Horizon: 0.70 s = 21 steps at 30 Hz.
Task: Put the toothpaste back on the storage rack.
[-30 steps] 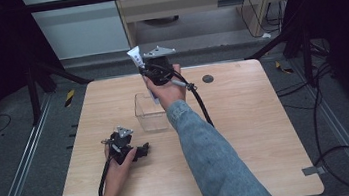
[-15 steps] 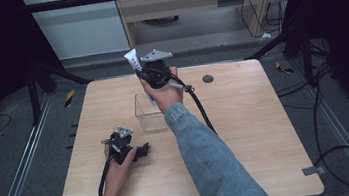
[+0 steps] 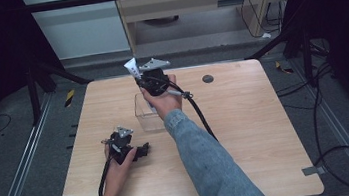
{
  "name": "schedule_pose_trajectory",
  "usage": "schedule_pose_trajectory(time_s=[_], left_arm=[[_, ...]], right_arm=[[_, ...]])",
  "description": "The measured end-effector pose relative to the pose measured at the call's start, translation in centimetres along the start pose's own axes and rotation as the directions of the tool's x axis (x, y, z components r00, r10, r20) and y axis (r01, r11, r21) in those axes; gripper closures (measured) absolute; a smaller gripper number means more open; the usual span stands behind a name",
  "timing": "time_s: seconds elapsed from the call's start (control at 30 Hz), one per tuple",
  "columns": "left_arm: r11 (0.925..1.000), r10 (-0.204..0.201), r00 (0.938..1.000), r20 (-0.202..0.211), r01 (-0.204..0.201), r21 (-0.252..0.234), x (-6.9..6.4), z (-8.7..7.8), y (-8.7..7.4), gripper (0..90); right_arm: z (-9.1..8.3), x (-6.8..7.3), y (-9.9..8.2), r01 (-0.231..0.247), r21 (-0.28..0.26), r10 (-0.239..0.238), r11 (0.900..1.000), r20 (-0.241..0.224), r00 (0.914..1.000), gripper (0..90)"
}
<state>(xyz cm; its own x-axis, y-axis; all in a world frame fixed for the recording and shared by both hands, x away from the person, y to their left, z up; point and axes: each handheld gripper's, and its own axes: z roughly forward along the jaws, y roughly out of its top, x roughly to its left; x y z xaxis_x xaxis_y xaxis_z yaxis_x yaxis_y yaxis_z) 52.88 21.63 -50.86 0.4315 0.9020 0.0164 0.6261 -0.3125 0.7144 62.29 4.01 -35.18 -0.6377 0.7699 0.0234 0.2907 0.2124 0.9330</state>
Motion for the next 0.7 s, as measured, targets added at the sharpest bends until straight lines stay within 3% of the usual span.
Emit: schedule_pose_trajectory(time_s=[0.7], left_arm=[[1.0000, 0.002, 1.0000, -0.001, -0.002, 0.001, 0.0, 0.0, 0.0, 0.0]], right_arm=[[0.5, 0.3, -2.1, 0.010, 0.037, -0.010, 0.9993, 0.001, 0.9999, 79.5]])
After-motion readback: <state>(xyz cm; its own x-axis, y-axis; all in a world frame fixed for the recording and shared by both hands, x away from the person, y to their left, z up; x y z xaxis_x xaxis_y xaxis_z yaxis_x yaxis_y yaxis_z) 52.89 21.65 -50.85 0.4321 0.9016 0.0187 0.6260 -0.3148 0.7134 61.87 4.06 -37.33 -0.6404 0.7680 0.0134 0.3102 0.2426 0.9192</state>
